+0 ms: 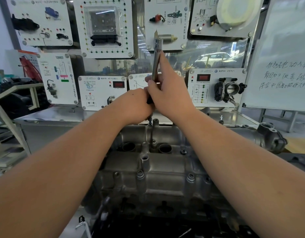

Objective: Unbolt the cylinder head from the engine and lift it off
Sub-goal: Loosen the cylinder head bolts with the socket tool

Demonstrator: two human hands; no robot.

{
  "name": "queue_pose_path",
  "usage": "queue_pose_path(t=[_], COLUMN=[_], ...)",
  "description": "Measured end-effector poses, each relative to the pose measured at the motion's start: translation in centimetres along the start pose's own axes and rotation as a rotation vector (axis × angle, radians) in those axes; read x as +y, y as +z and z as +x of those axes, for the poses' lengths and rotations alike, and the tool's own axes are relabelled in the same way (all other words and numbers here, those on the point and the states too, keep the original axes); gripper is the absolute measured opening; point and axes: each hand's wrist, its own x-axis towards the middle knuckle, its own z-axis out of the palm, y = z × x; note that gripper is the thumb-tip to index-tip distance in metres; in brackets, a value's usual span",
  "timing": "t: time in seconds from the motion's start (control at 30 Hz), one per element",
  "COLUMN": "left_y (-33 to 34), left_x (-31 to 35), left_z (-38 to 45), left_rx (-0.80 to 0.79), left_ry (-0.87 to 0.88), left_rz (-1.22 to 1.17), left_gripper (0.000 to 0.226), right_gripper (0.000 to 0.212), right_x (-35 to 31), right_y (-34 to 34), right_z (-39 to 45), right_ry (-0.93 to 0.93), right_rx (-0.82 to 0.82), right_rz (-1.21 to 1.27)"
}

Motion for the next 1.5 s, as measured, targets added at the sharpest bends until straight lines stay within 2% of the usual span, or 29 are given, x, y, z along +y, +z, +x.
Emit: queue_pose_path(t=[0.1,0.27,0.4,0.53,0.67,0.87,1.03,1.23,1.4,1.5], left_y=[-0.02,0.06,0.01,-0.06,-0.01,-0.22,-0.01,0.07,0.21,0.16], left_x=[0.02,-0.13,0.11,0.13,0.01,0.09,-0.09,-0.46,-0.51,-0.35], left_z=[0.06,0.11,0.05,-0.02,0.01,-0.03,0.02,0.43,0.40,0.25], left_rx=[0.019,0.007,0.018,0.019,0.001,0.000,0.000,-0.009,0.022,0.000], left_ry=[0.007,0.005,0.010,-0.001,-0.007,-0.013,0.009,-0.006,0.017,0.030], left_rz=[0.035,-0.018,0.023,0.002,-0.057,-0.050,-0.034,-0.052,-0.024,-0.040], left_gripper=[0.027,0.018,0.026,0.024,0.012,0.025,0.019,0.022,0.026,0.020], right_gripper=[0.081,0.076,0.074,0.070,0.067,0.070,0.062,0.071,0.060,0.060], right_x=[-0.02,0.01,-0.10,-0.07,-0.02,-0.10,0.00,-0.05,0.11,0.09], right_y=[0.09,0.10,0.03,0.01,0.06,0.03,0.07,-0.02,-0.12,-0.14], right_z=[-0.14,0.05,-0.04,0.02,0.23,-0.05,0.31,-0.04,0.27,0.23], right_ry=[-0.029,0.003,-0.009,-0.024,0.005,-0.026,-0.002,-0.020,0.008,0.032], right_rx=[0.058,0.044,0.063,0.088,0.062,0.080,0.067,0.053,0.052,0.025], right_rz=[-0.018,0.054,0.041,0.013,0.047,0.029,0.060,0.018,0.044,0.058])
